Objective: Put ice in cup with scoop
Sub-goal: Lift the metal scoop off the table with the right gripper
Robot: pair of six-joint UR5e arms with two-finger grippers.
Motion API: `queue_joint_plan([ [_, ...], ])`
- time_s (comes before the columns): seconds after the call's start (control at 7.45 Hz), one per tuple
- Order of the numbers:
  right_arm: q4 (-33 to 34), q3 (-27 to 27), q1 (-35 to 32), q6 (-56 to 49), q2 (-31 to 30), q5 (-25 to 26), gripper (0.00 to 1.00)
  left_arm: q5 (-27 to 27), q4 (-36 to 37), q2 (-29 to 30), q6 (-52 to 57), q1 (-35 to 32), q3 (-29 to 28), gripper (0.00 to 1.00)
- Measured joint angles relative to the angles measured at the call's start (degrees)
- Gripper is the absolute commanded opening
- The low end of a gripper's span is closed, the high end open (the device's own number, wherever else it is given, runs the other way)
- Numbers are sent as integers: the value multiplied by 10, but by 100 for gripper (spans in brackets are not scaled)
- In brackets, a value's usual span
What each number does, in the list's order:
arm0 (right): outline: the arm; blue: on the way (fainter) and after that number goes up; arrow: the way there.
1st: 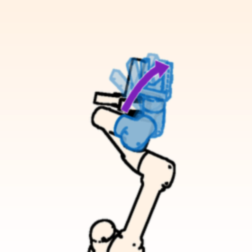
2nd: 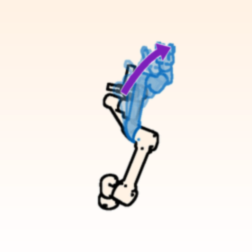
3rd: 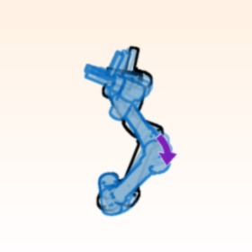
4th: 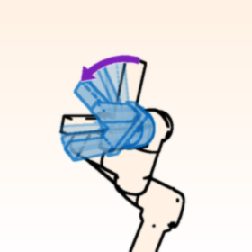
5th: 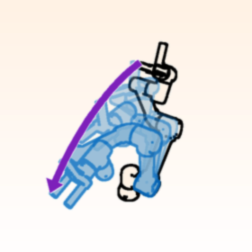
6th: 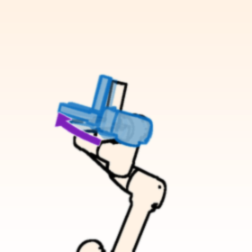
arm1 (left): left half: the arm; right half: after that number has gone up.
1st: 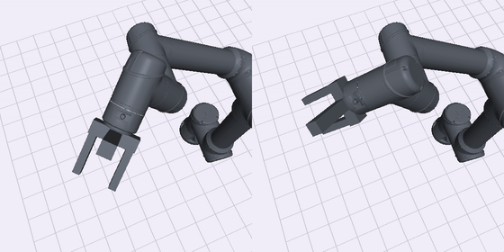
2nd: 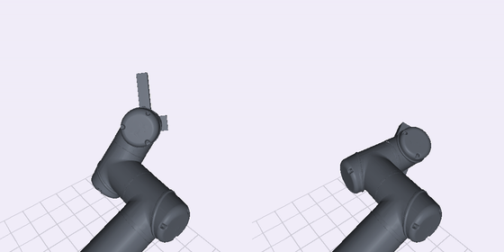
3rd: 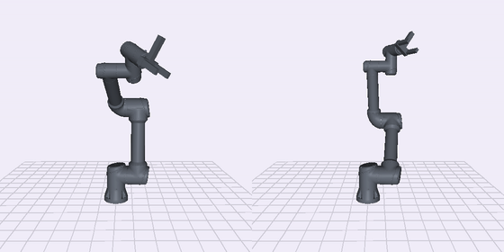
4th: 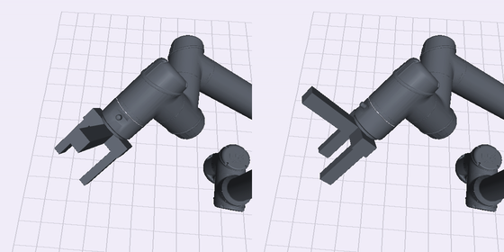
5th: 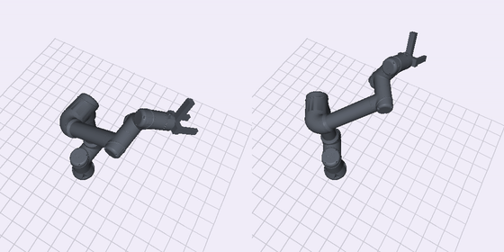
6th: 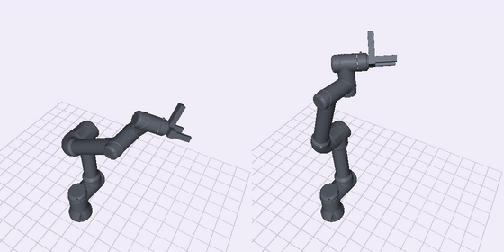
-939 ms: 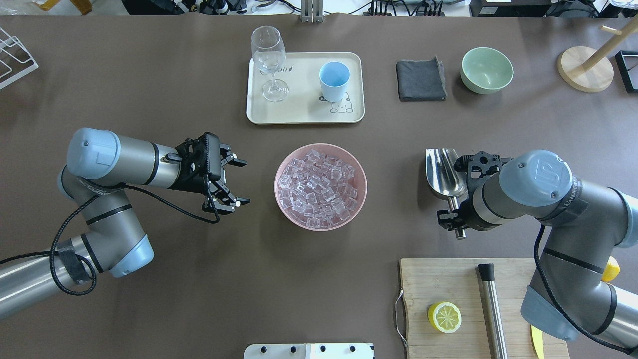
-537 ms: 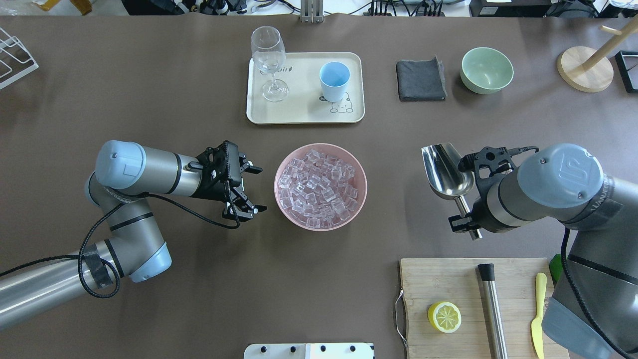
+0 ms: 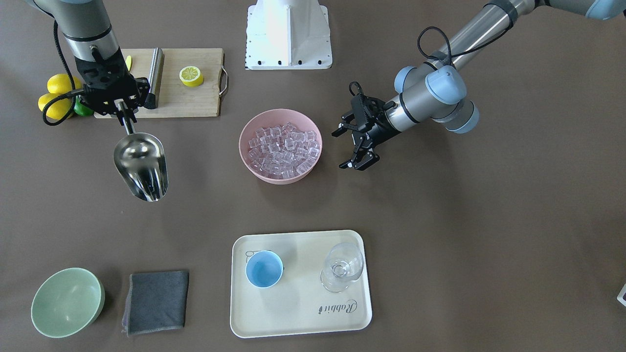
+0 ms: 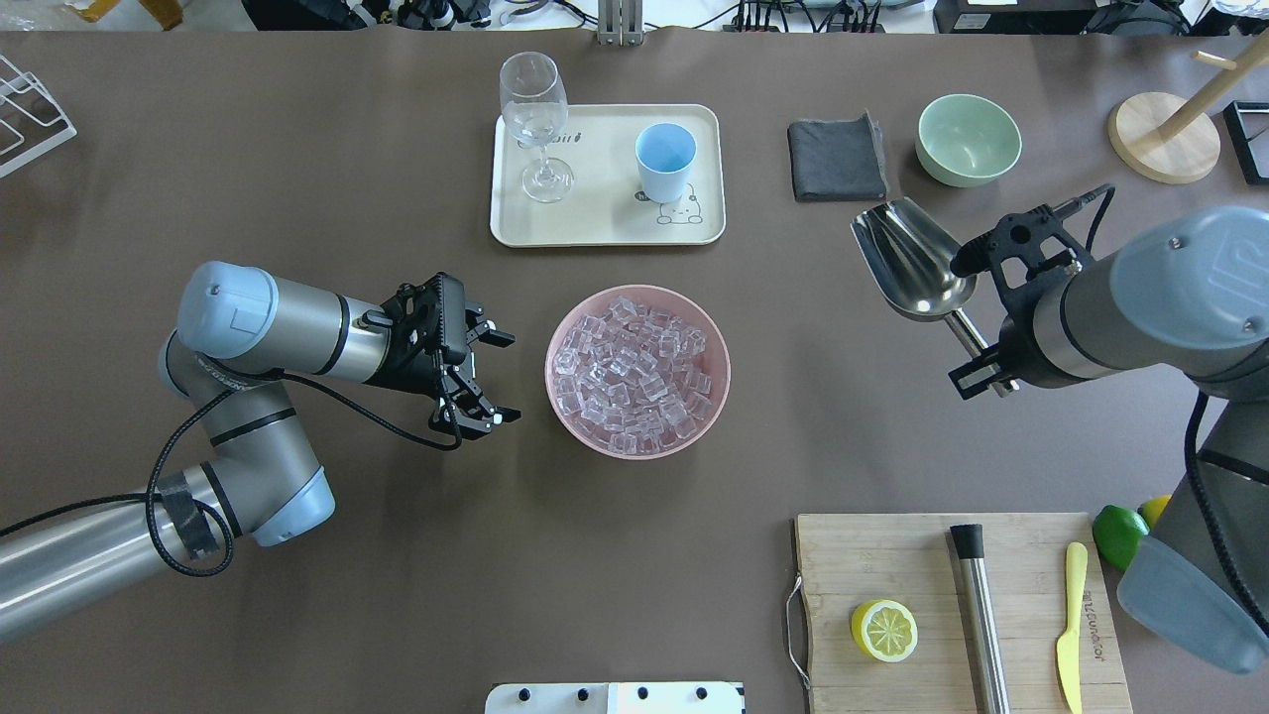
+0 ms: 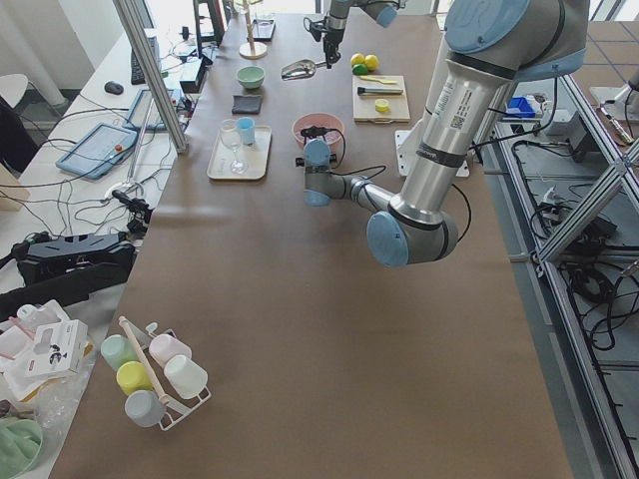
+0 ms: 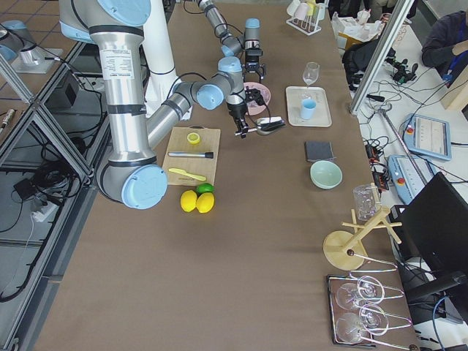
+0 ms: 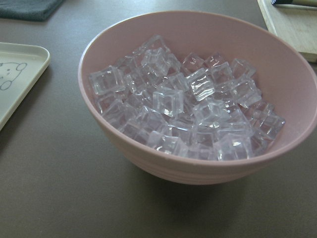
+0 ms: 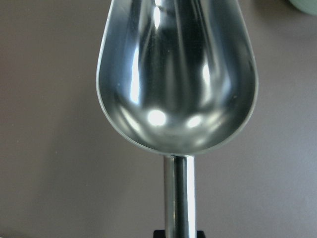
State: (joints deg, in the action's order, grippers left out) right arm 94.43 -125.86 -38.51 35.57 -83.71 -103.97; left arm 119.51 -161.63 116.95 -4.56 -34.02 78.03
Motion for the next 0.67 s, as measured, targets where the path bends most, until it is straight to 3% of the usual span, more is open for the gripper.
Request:
queue_joint_plan([
  [0.27, 42, 1, -37, -116, 23, -9, 0, 0, -1, 4, 1, 0, 2, 97],
  [0.67, 122, -10, -71, -373, 64, -89, 0, 0, -1, 6, 3, 4, 5, 97],
])
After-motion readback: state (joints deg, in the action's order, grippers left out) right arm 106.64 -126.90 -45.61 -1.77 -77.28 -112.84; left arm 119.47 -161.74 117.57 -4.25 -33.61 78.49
